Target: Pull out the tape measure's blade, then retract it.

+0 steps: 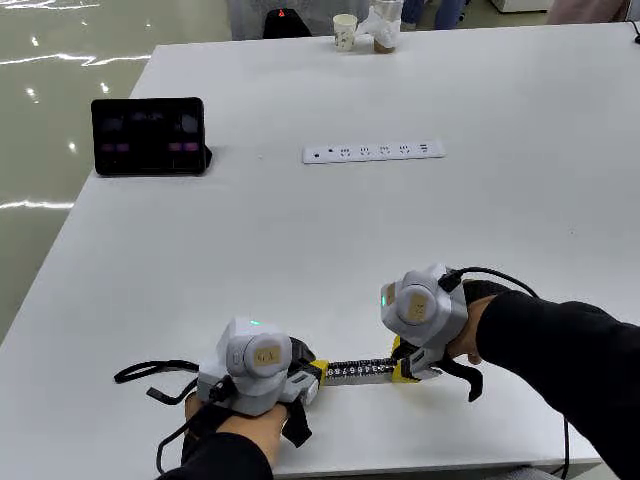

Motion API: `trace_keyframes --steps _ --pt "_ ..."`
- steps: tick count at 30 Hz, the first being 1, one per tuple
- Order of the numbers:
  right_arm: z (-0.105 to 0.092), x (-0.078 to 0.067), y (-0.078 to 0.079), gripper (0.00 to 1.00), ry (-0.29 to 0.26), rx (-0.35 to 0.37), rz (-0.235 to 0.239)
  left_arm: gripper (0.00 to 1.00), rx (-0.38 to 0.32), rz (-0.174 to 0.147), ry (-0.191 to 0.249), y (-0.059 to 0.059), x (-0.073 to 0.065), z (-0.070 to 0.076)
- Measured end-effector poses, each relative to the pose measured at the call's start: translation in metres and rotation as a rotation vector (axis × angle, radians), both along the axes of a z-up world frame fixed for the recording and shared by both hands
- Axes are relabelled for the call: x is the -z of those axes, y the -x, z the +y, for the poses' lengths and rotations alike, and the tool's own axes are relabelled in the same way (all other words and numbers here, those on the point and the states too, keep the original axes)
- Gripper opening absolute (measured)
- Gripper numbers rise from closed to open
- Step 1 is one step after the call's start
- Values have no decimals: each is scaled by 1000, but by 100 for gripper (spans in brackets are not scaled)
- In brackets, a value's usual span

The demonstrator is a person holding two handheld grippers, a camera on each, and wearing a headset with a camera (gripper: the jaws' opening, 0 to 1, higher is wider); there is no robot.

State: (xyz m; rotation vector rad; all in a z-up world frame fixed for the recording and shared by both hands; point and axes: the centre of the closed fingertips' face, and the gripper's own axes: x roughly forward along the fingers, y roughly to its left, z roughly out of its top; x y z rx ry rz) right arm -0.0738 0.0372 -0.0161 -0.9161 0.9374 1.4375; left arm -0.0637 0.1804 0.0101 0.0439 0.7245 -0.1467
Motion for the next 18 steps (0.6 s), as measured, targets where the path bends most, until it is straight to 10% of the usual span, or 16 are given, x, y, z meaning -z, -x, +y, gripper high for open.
trace_keyframes --steps 18 --pt "7 -1 2 11 -13 1 6 64 0 -1 0 0 0 0"
